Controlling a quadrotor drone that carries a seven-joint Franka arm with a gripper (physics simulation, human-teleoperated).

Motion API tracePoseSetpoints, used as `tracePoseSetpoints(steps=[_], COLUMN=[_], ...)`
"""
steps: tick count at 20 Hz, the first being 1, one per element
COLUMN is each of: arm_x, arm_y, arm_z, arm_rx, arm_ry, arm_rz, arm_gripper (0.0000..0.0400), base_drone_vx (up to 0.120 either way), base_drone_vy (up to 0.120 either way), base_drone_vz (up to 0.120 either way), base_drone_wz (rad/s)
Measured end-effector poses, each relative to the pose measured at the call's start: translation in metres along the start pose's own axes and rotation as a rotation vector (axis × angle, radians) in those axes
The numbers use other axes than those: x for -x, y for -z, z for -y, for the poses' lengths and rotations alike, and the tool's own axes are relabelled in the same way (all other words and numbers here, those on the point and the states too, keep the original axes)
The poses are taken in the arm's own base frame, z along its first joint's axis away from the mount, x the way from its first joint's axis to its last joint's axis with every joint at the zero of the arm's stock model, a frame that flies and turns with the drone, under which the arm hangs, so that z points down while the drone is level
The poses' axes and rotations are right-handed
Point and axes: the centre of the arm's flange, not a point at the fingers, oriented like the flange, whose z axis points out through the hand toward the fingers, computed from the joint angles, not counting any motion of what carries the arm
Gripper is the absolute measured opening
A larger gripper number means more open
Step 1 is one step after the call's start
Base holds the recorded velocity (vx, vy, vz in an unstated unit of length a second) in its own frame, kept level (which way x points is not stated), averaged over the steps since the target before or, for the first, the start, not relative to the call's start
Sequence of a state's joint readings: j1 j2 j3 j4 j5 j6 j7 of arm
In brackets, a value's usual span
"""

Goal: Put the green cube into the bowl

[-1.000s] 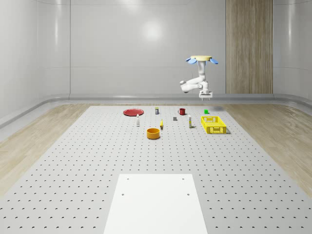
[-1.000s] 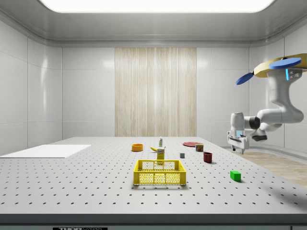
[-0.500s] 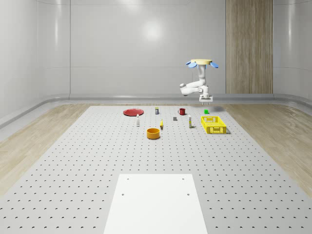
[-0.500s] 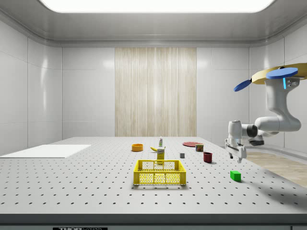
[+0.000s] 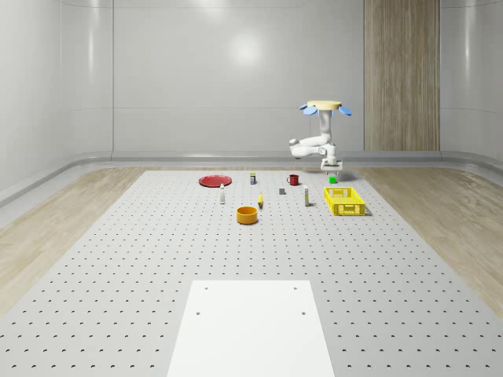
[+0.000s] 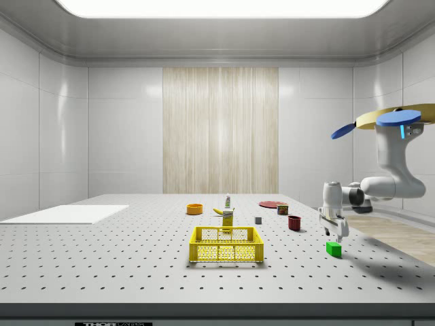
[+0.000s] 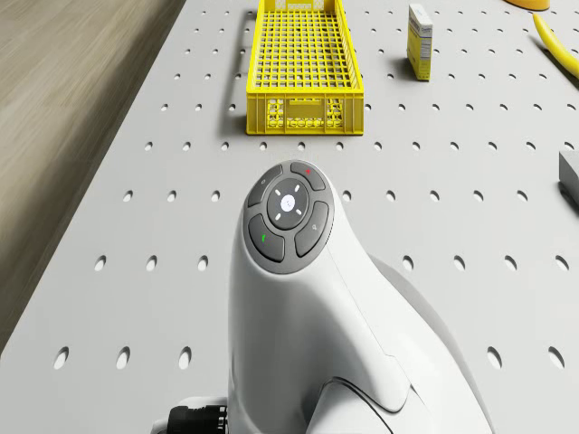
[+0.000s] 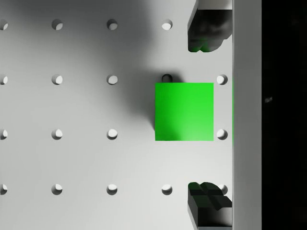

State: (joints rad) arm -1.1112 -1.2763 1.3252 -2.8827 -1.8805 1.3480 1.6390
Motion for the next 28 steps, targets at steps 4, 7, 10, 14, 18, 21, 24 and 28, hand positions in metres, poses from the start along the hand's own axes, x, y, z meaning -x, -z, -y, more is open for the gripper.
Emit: tracePoseSetpoints(steps=[4,7,10,14,18,21,24,28], arm_x=[0.0,0.0,0.0,0.0,0.001,0.002,0.002,0.003], arm_y=[-0.006,-0.016,-0.023,-0.028,-0.031,-0.033,-0.035,-0.037], arm_z=[0.0,0.0,0.0,0.0,0.001,0.002,0.002,0.003], arm_rx=[0.0,0.0,0.0,0.0,0.0,0.0,0.0,0.0], arm_ry=[0.0,0.0,0.0,0.0,0.0,0.0,0.0,-0.001], arm_rz=[0.0,0.0,0.0,0.0,0.0,0.0,0.0,0.0], arm_gripper=[0.04,0.04,0.04,0.04,0.04,0.04,0.04,0.0327], base_drone_vx=[0.0,0.0,0.0,0.0,0.0,0.0,0.0,0.0], base_drone_vy=[0.0,0.0,0.0,0.0,0.0,0.0,0.0,0.0], base_drone_vz=[-0.06,0.0,0.0,0.0,0.0,0.0,0.0,0.0], base_drone_wz=[0.0,0.0,0.0,0.0,0.0,0.0,0.0,0.0])
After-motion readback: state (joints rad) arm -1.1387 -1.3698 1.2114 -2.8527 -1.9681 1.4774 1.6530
